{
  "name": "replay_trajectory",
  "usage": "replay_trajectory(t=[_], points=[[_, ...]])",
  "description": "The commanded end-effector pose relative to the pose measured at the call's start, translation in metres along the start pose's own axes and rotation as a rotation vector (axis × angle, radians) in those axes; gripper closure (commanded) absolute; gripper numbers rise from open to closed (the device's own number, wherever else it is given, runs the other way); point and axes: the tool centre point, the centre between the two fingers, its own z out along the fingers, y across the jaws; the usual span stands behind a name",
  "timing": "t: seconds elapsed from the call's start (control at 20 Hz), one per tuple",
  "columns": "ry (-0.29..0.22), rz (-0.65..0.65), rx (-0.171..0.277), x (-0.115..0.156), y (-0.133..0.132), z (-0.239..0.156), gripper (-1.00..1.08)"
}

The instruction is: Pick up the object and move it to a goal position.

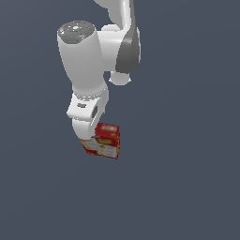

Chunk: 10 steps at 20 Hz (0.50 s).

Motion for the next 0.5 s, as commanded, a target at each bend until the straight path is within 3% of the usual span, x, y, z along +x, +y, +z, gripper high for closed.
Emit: replay_trajectory(t=[0.0, 0.45], points=[[0.001, -0.027, 0.0, -0.001, 0.0022, 0.0019, -0.92], [0.003, -0.051, 0.0, -0.0023, 0.0041, 0.0043, -0.92]])
